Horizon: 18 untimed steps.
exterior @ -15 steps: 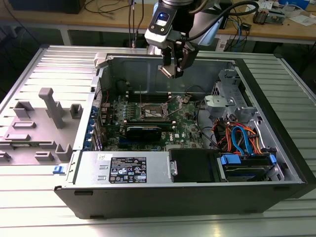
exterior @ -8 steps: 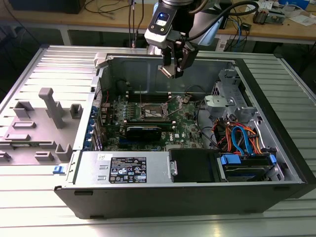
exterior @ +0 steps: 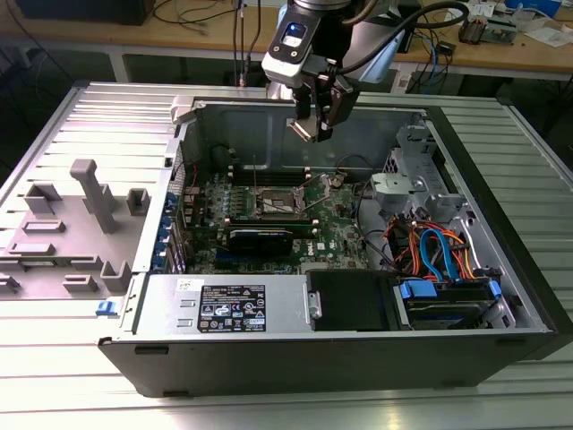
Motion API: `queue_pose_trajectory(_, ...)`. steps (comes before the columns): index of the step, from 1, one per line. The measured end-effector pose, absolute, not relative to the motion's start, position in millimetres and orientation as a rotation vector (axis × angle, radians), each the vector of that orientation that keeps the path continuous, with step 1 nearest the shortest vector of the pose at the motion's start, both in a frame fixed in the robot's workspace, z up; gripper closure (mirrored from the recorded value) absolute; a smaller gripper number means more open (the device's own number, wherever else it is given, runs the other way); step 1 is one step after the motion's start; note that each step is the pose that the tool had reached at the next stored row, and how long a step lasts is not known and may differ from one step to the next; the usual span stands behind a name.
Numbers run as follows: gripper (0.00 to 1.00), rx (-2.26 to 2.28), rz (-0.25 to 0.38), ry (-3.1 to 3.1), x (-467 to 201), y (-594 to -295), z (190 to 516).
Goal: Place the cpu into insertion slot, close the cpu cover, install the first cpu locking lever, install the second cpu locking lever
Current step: 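Place the cpu into insertion slot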
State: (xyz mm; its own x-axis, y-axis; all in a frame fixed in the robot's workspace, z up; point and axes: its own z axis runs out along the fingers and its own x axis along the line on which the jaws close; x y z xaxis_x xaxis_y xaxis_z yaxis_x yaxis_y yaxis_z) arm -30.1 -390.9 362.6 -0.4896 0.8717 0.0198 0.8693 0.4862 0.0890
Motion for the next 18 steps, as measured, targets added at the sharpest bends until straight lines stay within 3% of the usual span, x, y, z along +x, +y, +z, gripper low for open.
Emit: queue_pose_trajectory(18,0.45,1.635,0.134,2.644,-30.1,-391.2,362.5)
